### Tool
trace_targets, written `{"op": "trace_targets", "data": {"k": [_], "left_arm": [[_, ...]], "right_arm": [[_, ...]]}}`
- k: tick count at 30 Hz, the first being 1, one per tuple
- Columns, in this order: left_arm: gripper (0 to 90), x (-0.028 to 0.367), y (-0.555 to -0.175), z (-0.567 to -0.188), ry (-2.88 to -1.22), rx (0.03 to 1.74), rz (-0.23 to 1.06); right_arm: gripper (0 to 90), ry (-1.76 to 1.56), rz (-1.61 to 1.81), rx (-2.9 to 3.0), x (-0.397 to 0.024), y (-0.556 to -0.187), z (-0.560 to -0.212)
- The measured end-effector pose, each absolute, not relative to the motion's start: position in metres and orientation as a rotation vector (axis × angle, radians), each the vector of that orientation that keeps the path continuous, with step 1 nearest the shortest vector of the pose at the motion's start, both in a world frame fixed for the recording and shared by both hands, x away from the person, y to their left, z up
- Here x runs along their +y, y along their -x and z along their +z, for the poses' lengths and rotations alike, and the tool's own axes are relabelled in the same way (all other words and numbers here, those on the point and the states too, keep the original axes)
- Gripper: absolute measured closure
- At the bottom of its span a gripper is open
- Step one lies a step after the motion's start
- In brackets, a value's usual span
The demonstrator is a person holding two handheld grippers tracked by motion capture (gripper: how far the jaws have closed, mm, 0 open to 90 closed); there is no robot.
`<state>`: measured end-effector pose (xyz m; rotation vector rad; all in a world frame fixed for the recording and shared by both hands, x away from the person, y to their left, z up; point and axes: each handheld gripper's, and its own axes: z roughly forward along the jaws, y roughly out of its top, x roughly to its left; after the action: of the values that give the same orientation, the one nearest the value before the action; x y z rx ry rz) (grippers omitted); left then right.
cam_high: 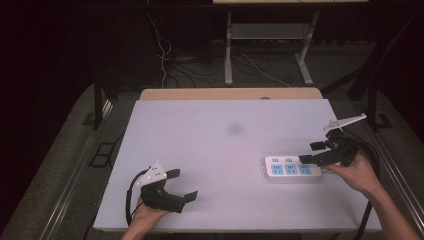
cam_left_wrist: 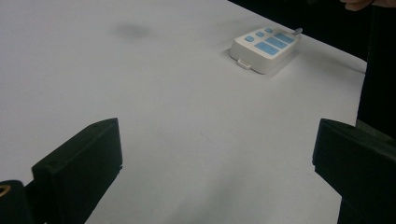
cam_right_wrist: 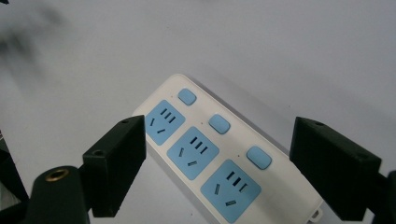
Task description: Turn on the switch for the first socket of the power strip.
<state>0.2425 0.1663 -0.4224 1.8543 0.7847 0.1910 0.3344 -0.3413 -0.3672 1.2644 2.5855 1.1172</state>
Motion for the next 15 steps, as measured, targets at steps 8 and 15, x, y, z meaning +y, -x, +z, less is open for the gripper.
{"op": "trace_targets", "data": {"k": [8, 15], "left_arm": [[0.2, 0.1658, -0.2426, -0.4229, -1.857, 0.784, 0.191], [0.2, 0.1665, -0.2423, -0.4228, -1.856, 0.788, 0.194]], "right_arm": [[48.8, -1.257, 1.091, 2.612, -0.3445, -0.3377, -0.3709], [80.7, -1.227, 1.084, 2.628, -0.3474, -0.3414, -0.3741]]}}
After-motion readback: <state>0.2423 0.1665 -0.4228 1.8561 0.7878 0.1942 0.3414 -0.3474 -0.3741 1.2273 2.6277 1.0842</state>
